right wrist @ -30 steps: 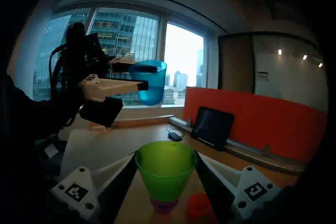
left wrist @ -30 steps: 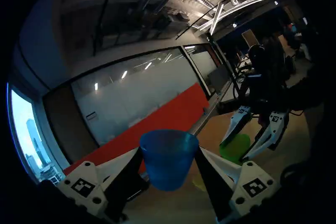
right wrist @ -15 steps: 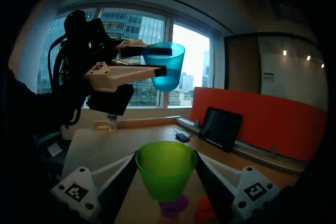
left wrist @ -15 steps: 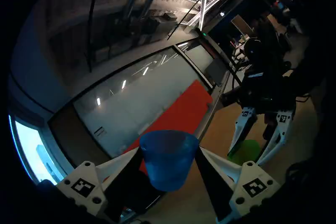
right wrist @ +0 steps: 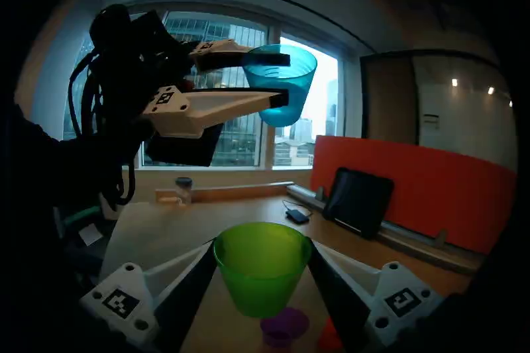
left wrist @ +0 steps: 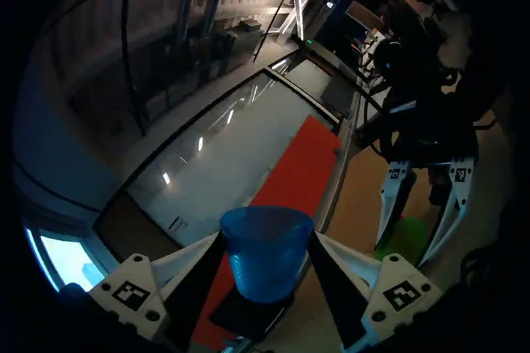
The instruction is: Pour water
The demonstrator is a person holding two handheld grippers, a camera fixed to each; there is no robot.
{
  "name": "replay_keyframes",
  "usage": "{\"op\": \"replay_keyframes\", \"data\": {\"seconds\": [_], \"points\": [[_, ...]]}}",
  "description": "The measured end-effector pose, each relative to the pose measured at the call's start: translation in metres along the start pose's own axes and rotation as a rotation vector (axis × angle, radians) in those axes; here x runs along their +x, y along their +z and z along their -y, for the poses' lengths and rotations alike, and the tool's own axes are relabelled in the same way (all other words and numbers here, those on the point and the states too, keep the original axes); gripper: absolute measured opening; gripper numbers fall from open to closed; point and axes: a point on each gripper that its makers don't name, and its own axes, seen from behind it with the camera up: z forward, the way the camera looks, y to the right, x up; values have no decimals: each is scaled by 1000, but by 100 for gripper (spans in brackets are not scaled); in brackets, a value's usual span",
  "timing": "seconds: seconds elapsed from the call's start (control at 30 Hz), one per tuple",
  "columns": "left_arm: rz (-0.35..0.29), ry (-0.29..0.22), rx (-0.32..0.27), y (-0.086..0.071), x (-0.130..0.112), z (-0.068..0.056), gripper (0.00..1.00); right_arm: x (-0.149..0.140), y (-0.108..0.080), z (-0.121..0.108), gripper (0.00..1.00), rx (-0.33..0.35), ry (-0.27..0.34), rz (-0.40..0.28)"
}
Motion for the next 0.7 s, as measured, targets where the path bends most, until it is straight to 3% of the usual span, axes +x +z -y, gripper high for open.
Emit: {"op": "replay_keyframes", "data": {"seconds": [0.7], "points": [[-8,162,26,1,14,-1,86,-5,4,3,93,10,2,3]]}}
